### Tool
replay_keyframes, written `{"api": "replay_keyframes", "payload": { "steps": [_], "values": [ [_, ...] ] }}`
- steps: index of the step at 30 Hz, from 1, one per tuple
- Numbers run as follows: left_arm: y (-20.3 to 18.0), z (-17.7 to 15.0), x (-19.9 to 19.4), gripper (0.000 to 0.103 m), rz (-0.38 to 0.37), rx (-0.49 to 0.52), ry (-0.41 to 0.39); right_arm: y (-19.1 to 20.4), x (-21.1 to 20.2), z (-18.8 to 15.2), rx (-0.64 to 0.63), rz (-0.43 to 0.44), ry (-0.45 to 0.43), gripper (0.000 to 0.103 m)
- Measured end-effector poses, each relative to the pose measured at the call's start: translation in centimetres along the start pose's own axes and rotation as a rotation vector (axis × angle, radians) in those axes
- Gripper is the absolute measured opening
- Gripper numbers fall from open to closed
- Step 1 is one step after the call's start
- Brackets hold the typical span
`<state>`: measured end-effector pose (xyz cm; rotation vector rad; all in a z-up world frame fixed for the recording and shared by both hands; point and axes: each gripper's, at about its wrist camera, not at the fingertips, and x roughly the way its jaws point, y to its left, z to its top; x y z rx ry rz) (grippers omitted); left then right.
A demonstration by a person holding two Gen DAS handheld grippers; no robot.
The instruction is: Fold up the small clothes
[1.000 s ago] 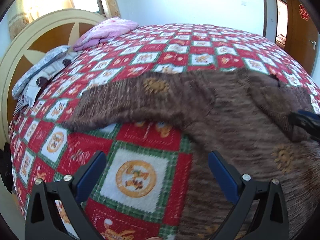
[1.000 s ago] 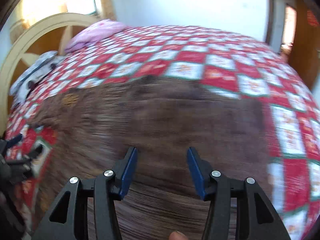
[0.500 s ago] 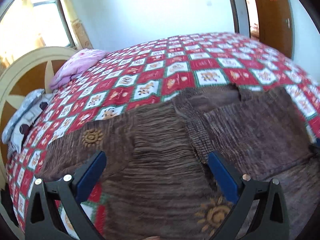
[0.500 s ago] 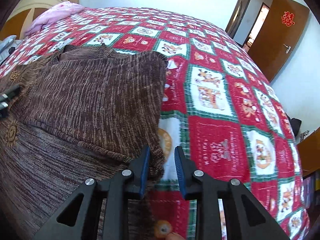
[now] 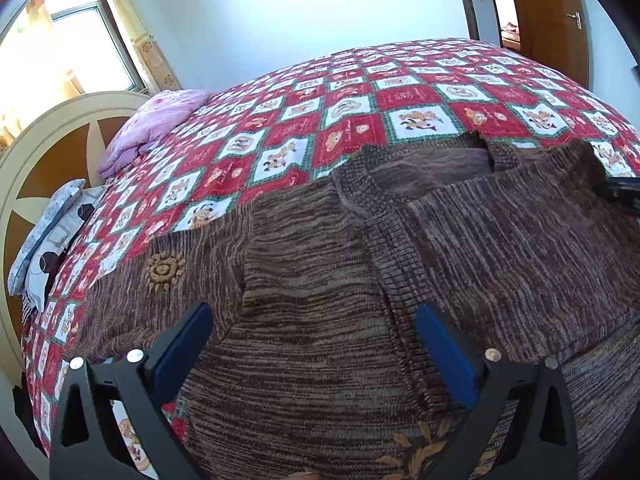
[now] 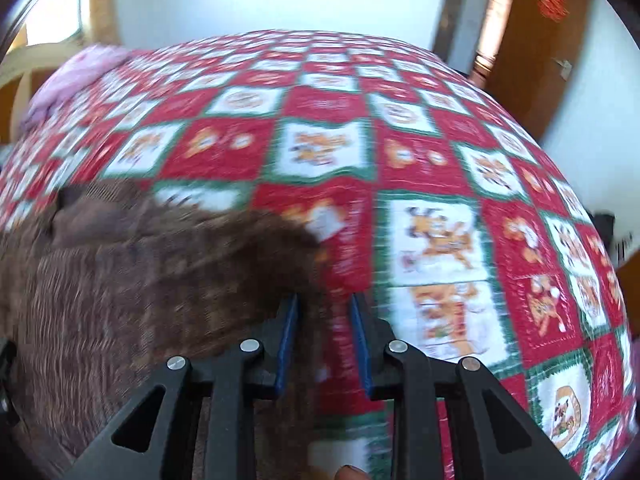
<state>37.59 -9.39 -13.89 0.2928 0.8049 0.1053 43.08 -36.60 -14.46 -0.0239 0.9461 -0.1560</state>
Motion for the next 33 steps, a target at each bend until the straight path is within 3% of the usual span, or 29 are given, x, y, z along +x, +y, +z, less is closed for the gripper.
{"api": "replay_keyframes", "payload": {
  "steps": [3, 7, 11, 12, 14, 18, 22, 25, 28, 31, 33],
  "values": [
    [0.1, -0.2, 0.5, 0.103, 0.0, 0.01, 0.008, -0.7, -0.6, -0.3, -0.011, -0.071, 0.004, 0.026],
    [0.3, -0.4, 1.0, 0.103, -0.006, -0.01, 0.012, -1.4, -4.2, -1.9, 0.007, 0.057, -0.051, 0.026],
    [0.1, -0.3, 0.9, 0.103, -0.005, -0.016, 0.007, 1.4, -7.1, -5.1, -0.116, 0.224, -0.069, 0.026],
    [0.0, -0.4, 0.9, 0.103, -0.006, -0.018, 0.006, 1.7, -6.9, -6.0, -0.142, 0.231, -0.042, 0.026],
    [0.0, -0.3, 0.7, 0.103, -0.016, -0.017, 0.008, 1.3, -5.7, -7.5, -0.157, 0.167, 0.025, 0.026],
    [0.7, -0.7, -0.2, 0.103, -0.037, -0.006, 0.007, -0.7, -6.1, -8.5, -0.12, 0.178, 0.035, 0.027],
    [4.0, -1.6, -1.4, 0.103, -0.029, -0.037, -0.009, 1.4, -8.8, -7.8, -0.179, 0.1, -0.054, 0.027],
    [6.7, -2.3, -1.7, 0.103, -0.005, -0.079, -0.015, 4.6, -9.7, -6.2, -0.201, 0.184, -0.107, 0.029],
    [10.1, -3.3, -1.8, 0.103, 0.031, -0.123, -0.01, 7.2, -8.4, -5.3, -0.215, 0.219, -0.099, 0.029],
    [13.5, -4.5, -1.9, 0.103, 0.074, -0.159, -0.003, 7.5, -6.2, -5.2, -0.177, 0.189, -0.03, 0.029],
    [16.9, -5.9, -1.8, 0.103, 0.119, -0.19, 0.009, 8.0, -6.2, -5.5, -0.177, 0.211, -0.032, 0.029]
  ]
}}
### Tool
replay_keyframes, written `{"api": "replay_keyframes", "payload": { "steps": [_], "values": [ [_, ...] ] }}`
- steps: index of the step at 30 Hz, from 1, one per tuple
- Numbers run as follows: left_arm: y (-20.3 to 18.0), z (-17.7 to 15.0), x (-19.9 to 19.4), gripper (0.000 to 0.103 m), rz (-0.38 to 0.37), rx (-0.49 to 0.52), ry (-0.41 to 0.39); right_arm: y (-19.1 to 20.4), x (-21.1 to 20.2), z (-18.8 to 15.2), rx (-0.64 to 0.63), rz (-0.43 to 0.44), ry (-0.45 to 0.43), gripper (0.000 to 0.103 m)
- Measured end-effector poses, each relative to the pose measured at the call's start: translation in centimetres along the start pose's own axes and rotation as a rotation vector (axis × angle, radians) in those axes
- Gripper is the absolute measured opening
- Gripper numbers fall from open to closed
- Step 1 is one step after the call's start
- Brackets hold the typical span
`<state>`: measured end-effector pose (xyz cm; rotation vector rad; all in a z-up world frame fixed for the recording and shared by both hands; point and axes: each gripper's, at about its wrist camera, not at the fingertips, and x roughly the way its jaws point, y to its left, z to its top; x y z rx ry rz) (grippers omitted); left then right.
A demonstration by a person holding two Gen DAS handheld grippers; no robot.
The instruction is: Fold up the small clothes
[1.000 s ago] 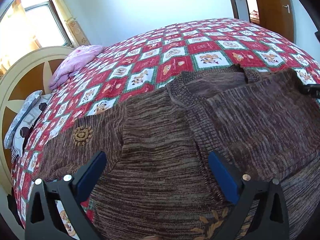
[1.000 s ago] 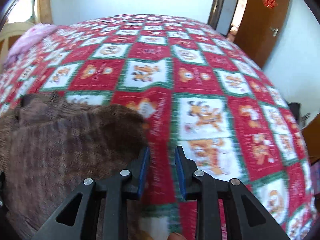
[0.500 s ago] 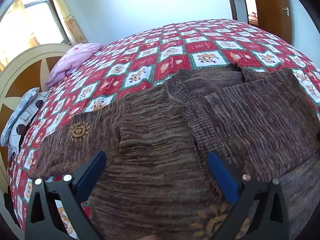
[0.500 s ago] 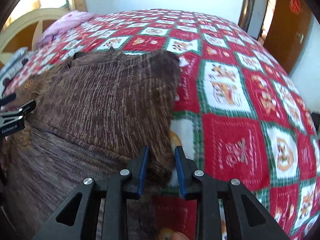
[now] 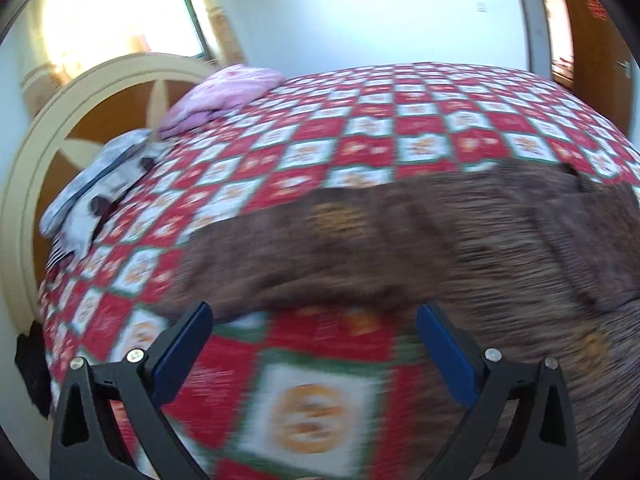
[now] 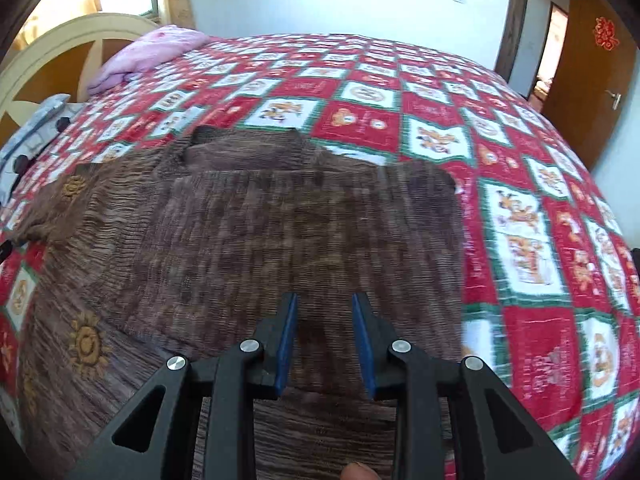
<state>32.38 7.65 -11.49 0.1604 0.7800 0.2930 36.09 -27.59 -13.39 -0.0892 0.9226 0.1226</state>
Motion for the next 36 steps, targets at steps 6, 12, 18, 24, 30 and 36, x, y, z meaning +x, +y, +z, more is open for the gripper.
{"api": "replay_keyframes", "payload": {
  "steps": [6, 12, 18, 24, 30, 36],
  "values": [
    [9.4, -2.6, 2.9, 0.103, 0.162, -0.121, 0.07, 5.6, -0.5, -1.4, -0.168, -0.106, -0.016, 0.029],
    [15.4, -4.3, 4.4, 0.103, 0.219, -0.259, 0.121, 10.9, -2.1, -2.8, -0.219, 0.004, -0.092, 0.031],
    [15.8, -3.7, 4.5, 0.103, 0.131, -0.373, 0.089, 13.1, -1.0, -4.6, -0.269, -0.048, -0.127, 0.035],
    [15.0, -2.0, 5.5, 0.103, 0.056, -0.42, 0.085, 12.4, -1.0, -4.4, -0.231, -0.041, -0.114, 0.047],
    [13.9, -1.1, 7.2, 0.081, 0.004, -0.448, 0.116, 12.7, -0.9, -4.5, -0.232, -0.066, -0.13, 0.05],
    [13.0, -1.7, 9.1, 0.06, -0.065, -0.489, 0.181, 12.3, -1.0, -4.6, -0.215, -0.061, -0.136, 0.053]
  ]
}}
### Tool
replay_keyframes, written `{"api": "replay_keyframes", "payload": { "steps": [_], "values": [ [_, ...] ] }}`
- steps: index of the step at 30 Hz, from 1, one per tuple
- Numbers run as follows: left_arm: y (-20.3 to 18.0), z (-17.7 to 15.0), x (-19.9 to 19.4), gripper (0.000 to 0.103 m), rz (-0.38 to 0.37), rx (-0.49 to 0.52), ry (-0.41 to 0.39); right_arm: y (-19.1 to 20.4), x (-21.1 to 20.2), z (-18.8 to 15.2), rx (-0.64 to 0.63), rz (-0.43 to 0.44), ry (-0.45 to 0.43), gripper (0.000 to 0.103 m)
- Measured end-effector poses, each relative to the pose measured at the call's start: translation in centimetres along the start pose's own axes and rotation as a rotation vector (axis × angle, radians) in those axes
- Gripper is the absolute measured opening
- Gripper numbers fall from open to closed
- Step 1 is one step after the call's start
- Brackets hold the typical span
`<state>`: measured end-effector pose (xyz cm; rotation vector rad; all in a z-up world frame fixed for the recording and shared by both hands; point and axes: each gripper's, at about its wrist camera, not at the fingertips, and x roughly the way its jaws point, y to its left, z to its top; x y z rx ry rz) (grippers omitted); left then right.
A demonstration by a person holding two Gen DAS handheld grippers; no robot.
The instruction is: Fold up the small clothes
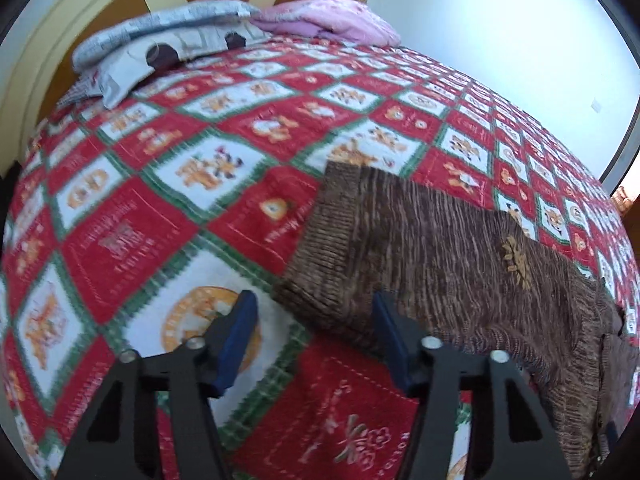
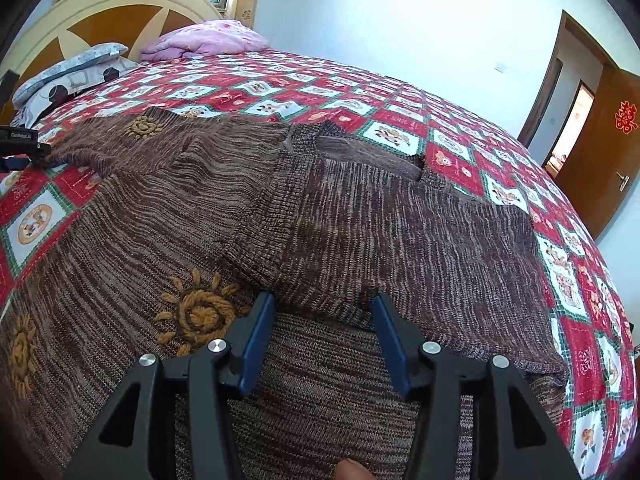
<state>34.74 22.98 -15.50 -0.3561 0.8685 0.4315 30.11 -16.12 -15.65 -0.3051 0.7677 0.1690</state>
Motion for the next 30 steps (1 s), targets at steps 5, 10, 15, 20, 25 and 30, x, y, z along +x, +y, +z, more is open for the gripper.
{"api": "replay_keyframes", "payload": {
  "steps": [5, 10, 15, 20, 25, 30],
  "values": [
    [-0.2, -0.3, -0.1, 0.05, -0.024, 0.009, -0.01, -0.1, 0.0, -0.1, 0.007, -0.005, -0.004, 0.055],
    [0.1, 0.2, -1.1, 0.009, -0.067, 0.026, -0.033, -0.1, 0.0, -0.1, 0.008, -0.011, -0.008, 0.056],
    [-0.5, 0.8, -3.3, 0.008, -0.126, 0.056, -0.085, -0.2, 0.0, -0.2, 0.018, -0.007, -0.009, 0.057],
    [-1.7, 1.9, -4.9, 0.008, -0.169, 0.055, -0.118, -0.5, 0.0, -0.2, 0.038, 0.005, -0.008, 0.058],
    [-3.8, 2.9, -6.4, 0.008, -0.244, 0.046, -0.116, -0.6, 0.1, -0.3, 0.048, 0.011, -0.01, 0.059],
    [-7.8, 3.3, -9.3, 0.008, -0.318, 0.11, -0.162, -1.4, 0.2, -0.4, 0.091, 0.053, -0.009, 0.06]
  ]
}}
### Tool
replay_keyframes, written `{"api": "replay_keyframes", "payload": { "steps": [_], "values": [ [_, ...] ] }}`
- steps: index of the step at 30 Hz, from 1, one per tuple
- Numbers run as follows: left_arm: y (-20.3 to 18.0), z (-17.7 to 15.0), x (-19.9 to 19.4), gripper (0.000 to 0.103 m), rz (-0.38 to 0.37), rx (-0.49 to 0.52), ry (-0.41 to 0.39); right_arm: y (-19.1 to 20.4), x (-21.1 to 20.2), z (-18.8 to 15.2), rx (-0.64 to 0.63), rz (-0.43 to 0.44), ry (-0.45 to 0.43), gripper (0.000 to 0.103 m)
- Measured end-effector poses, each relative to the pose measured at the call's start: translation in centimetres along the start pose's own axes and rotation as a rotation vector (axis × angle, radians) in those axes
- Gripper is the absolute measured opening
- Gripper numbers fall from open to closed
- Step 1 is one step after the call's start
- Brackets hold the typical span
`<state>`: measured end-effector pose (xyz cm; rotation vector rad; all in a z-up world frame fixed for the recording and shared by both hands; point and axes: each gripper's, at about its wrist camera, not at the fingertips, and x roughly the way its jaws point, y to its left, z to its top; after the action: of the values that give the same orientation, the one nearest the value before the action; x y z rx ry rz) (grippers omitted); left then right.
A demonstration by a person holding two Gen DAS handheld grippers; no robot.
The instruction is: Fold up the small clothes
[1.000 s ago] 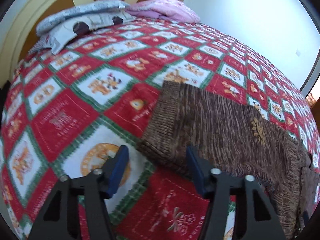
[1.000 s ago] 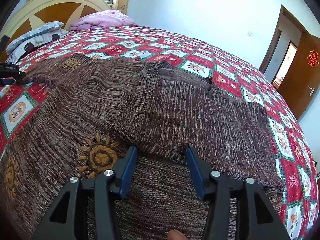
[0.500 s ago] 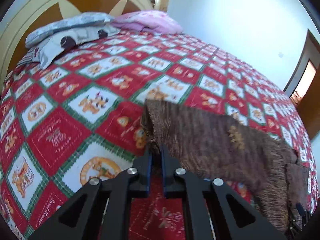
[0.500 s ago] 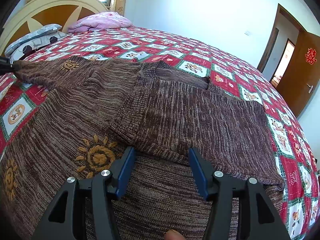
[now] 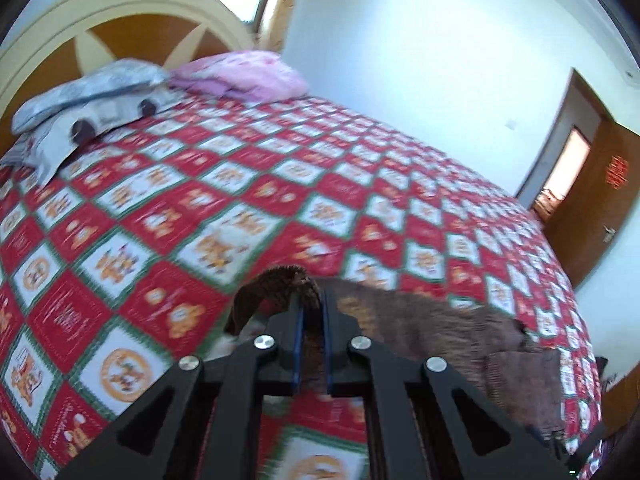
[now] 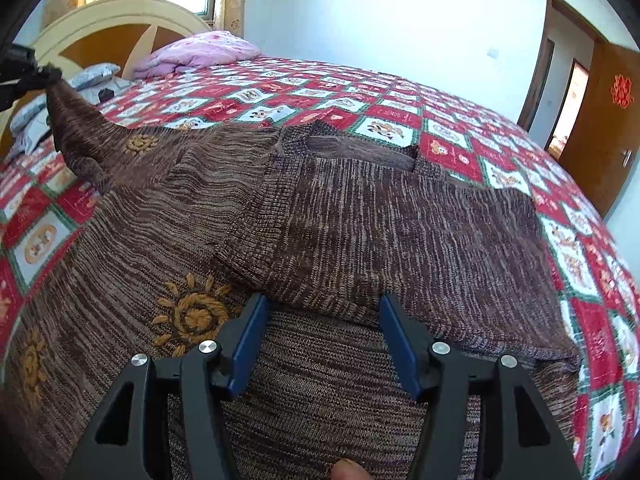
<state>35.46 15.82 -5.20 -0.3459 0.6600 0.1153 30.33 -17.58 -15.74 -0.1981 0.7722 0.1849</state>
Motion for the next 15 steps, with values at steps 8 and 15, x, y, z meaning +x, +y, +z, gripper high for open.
{"api": "replay_keyframes", "payload": {
  "steps": [8, 15],
  "values": [
    [-8.4, 0.3, -1.4, 0.008, -0.135, 0.088, -0.013, -3.0, -1.7, -0.4, 0.141, 0.086, 0.033, 0.06],
    [-17.1, -3.2, -0.2, 0.008, -0.23, 0.202, 0.011, -6.8, -5.7, -2.2, 0.175, 0.038, 0.02, 0.06]
  ]
}}
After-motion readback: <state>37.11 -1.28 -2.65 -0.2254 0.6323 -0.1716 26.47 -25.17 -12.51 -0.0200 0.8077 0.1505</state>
